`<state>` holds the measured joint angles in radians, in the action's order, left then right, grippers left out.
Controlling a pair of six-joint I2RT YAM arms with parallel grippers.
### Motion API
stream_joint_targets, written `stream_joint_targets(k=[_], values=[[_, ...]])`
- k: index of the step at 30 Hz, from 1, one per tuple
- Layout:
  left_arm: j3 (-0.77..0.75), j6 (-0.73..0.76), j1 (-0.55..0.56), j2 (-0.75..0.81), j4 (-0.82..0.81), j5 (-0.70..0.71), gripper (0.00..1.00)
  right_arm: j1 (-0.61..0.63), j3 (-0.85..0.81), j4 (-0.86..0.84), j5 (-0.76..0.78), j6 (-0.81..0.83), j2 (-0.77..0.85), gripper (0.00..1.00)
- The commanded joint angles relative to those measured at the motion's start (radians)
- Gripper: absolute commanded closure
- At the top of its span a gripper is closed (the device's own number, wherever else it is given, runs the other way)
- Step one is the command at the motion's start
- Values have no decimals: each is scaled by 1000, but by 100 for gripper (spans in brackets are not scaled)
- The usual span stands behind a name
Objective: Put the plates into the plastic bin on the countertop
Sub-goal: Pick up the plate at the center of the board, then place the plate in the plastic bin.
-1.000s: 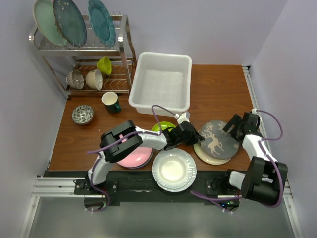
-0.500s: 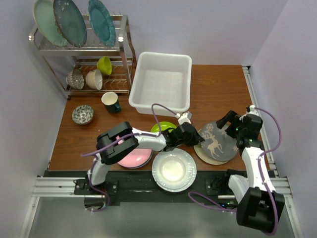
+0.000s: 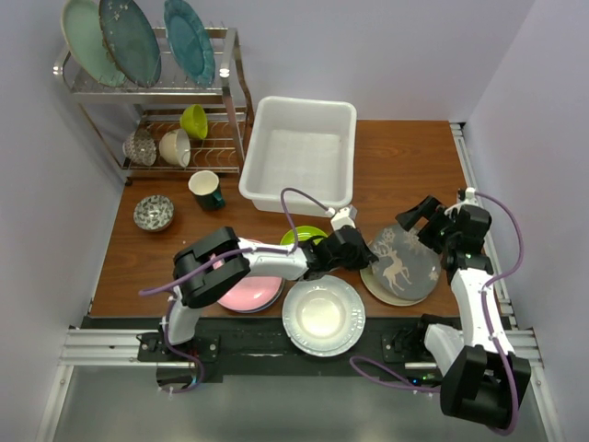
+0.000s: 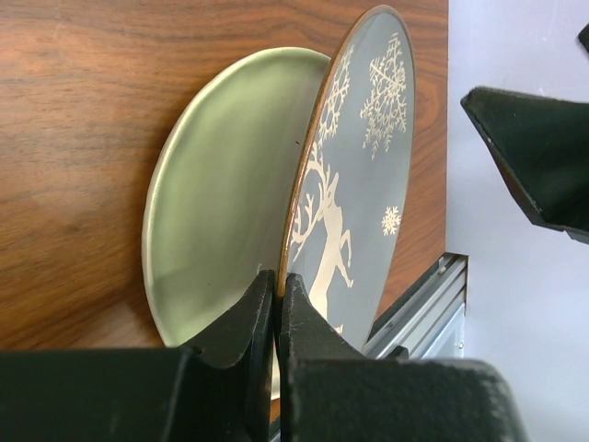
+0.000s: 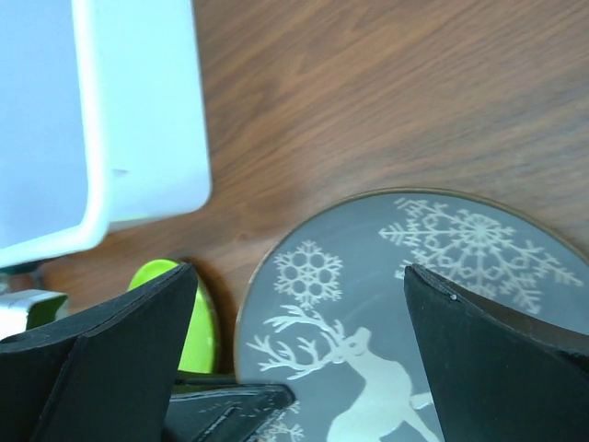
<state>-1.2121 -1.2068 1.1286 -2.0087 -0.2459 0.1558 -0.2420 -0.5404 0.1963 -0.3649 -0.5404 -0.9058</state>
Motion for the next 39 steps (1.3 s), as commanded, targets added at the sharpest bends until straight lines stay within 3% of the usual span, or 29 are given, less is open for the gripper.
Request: stream_joint_targets(k=[1,14,39], values=[[-44,84,3,59,46,71,100,0,-26,-100,-97,-82,-11,1],[-109,128,-1,133,117,143,100,3,-127,-141,-236,-176,-48,1],[-168,174,-53,312,188,126,100,9,-188,-78,-246,-148,-62,1]])
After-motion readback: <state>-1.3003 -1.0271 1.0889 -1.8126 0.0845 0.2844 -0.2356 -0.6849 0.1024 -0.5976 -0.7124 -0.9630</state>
